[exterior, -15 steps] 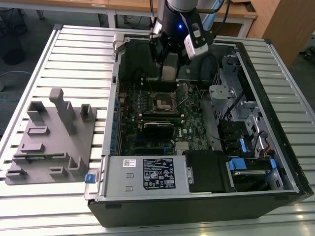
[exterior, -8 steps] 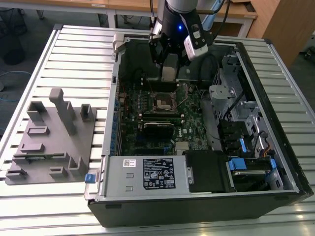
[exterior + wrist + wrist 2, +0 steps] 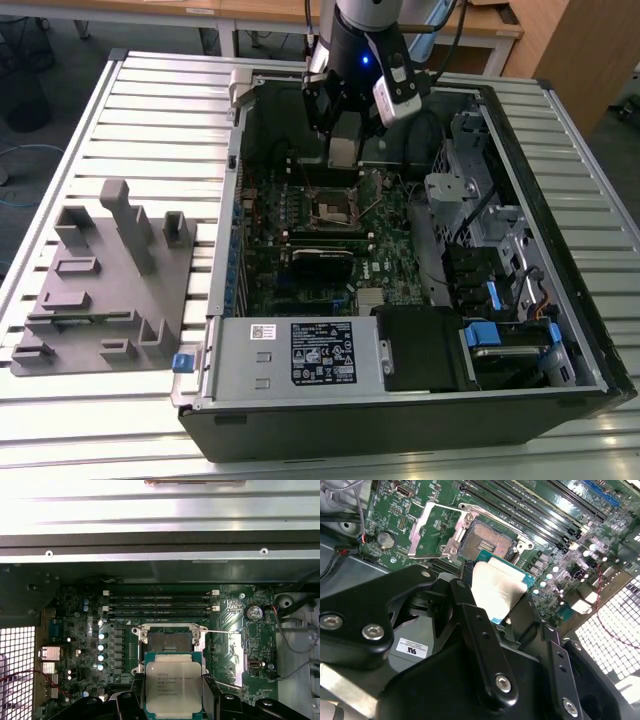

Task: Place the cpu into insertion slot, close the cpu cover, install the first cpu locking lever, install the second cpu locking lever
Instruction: 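Place the cpu into insertion slot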

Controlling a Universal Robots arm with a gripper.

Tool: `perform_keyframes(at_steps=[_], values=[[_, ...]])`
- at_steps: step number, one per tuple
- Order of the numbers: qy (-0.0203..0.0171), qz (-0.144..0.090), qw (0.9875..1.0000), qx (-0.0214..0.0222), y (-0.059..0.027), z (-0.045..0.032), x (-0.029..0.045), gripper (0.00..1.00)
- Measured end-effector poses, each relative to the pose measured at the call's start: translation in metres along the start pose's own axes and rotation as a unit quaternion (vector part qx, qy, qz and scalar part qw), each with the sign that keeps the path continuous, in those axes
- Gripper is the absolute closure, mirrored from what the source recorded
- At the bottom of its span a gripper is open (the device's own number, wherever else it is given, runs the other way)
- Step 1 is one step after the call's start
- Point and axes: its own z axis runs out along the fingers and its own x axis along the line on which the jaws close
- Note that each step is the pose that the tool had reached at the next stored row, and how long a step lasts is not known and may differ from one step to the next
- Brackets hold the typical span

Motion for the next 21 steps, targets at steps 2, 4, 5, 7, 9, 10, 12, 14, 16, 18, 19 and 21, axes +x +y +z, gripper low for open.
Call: perform_keyframes(at_steps=[2,4,5,7,9,10,12,14,16,18,19,21], values=[[-0.0001,0.000,1.0000,-0.0002,0.0000,0.0004,0.0000,0.46],[-0.0001,0.000,1.0000,-0.0002,0.0000,0.0004,0.0000,0.46],[0.0000,0.000,1.0000,-0.0002,0.0000,0.0004,0.0000,0.46],[-0.0001,0.000,1.0000,-0.0002,0.0000,0.0004,0.0000,0.46],[-0.0001,0.000,1.0000,-0.0002,0.0000,0.0004,0.0000,0.46],[-0.0001,0.000,1.0000,-0.0001,0.0000,0.0004,0.0000,0.46],[-0.0001,0.000,1.0000,-0.0002,0.0000,0.0005,0.0000,0.46],[-0.0002,0.000,1.0000,-0.0004,-0.0001,0.0017,-0.0001,0.46],[-0.0001,0.000,1.0000,-0.0002,-0.0004,0.0049,-0.0001,0.46],[-0.0001,0.000,1.0000,-0.0002,-0.0007,0.0081,-0.0002,0.46],[-0.0001,0.000,1.0000,-0.0002,-0.0008,0.0094,-0.0002,0.46],[0.0000,0.000,1.0000,-0.0001,-0.0009,0.0107,-0.0002,0.46]])
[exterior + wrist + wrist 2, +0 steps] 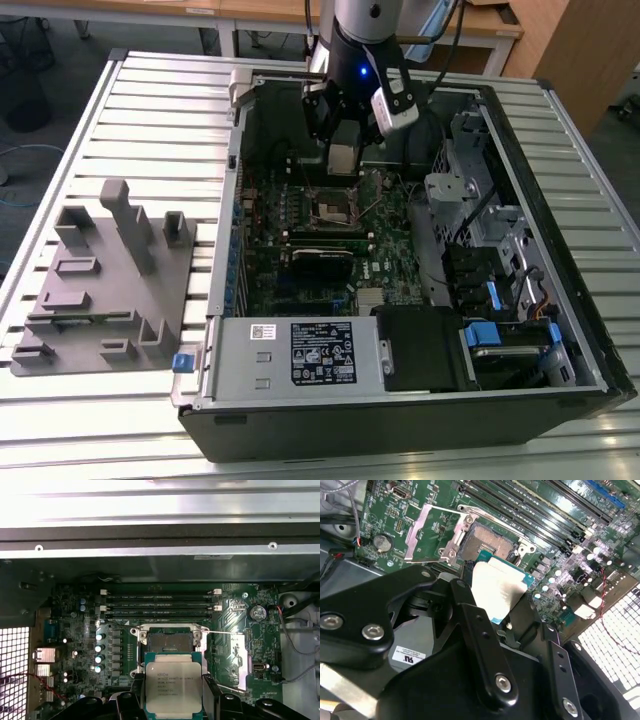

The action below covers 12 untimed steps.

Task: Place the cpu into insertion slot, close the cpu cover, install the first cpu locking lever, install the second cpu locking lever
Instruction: 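Place the cpu into insertion slot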

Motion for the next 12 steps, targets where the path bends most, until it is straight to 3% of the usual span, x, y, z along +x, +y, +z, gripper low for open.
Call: perform_keyframes(at_steps=[12], values=[[-0.0001,0.000,1.0000,-0.0001,-0.0003,0.0030,-0.0001,0.46]])
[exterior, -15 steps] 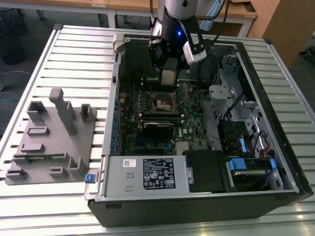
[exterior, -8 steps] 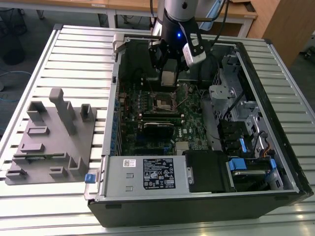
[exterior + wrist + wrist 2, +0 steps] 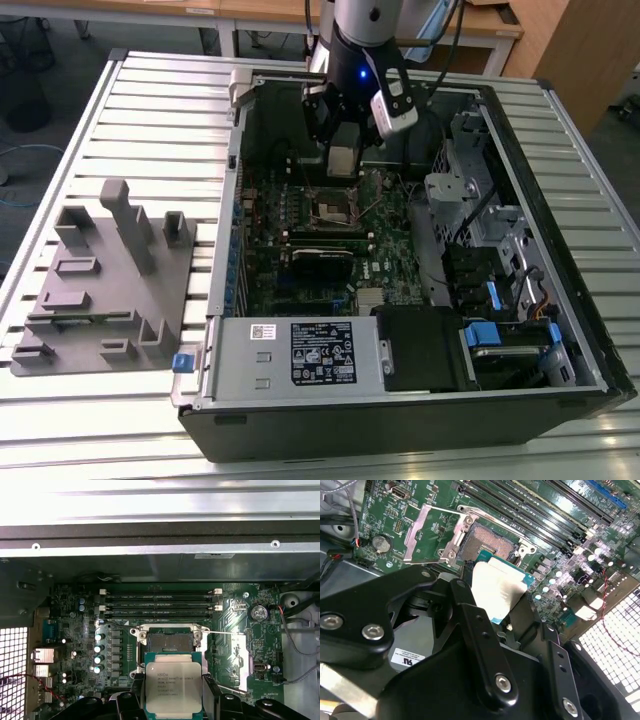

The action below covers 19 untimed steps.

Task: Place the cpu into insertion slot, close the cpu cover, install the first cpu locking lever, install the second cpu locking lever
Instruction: 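Place the cpu into insertion slot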

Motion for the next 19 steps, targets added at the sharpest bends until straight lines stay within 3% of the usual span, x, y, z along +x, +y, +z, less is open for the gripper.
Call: perform_keyframes(at_steps=[12,19], values=[[0.0000,0.000,1.0000,0.0000,0.0000,0.0006,0.0000,0.46],[0.0000,0.000,1.0000,0.0003,-0.0007,0.0073,-0.0001,0.46]])
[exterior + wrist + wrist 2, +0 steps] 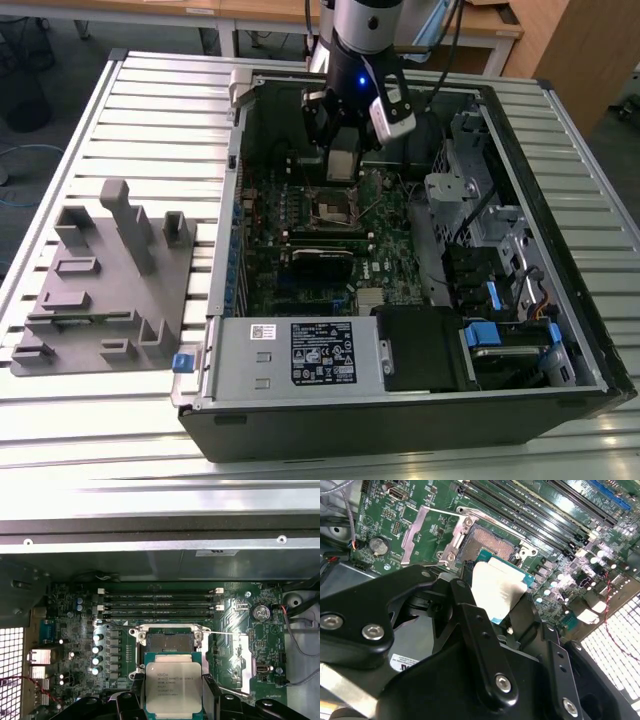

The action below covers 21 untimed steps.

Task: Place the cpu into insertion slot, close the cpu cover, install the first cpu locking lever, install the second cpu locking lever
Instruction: 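Place the cpu into insertion slot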

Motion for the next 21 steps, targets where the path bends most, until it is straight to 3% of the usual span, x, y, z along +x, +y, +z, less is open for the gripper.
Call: perform_keyframes(at_steps=[7,21], values=[[0.0000,0.000,1.0000,0.0000,-0.0007,0.0080,-0.0001,0.46],[0.0000,0.000,1.0000,0.0005,0.0006,0.0106,-0.0002,0.46]])
